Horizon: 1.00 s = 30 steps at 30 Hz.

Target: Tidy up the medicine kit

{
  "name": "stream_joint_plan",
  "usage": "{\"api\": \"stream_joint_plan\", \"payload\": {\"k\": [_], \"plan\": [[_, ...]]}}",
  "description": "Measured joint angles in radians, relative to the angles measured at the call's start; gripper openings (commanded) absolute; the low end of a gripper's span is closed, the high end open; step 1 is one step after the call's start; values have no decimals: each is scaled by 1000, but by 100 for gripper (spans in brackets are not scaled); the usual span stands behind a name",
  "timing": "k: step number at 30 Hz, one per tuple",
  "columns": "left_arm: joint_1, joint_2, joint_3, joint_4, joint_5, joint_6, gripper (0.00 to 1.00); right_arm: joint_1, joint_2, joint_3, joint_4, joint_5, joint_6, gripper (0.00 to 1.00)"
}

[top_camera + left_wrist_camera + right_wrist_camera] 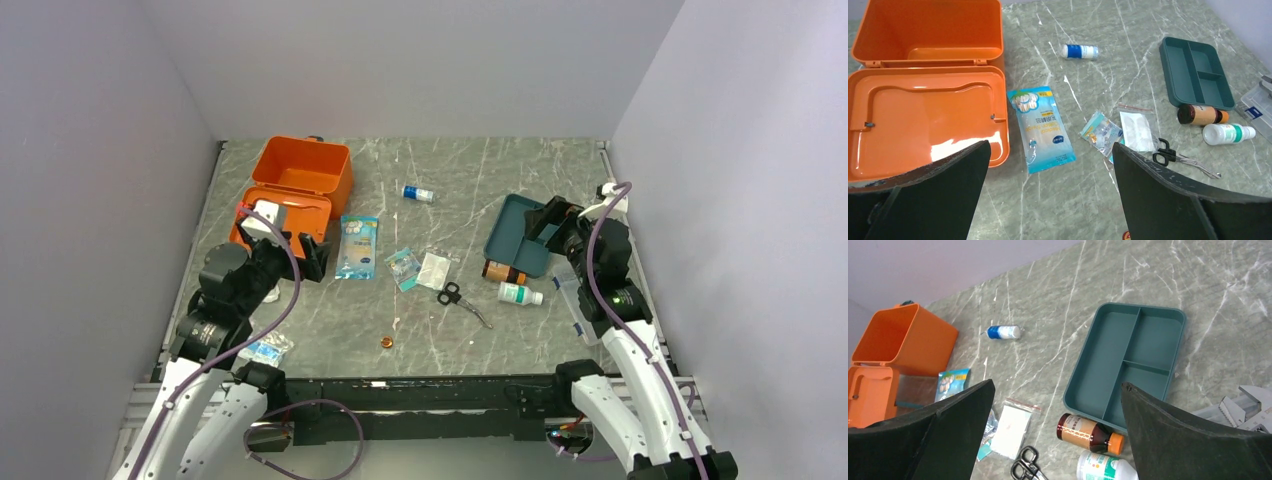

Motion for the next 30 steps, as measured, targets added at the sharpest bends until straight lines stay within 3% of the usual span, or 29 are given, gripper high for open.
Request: {"api": "stream_joint_plan", "payload": {"k": [18, 30], "plan": [[24, 159, 80, -102, -204, -151, 99, -8, 224, 139, 0, 18, -11, 100], [171, 430, 272, -177, -205, -367, 99, 49, 452, 245, 60, -221, -54, 94]]}}
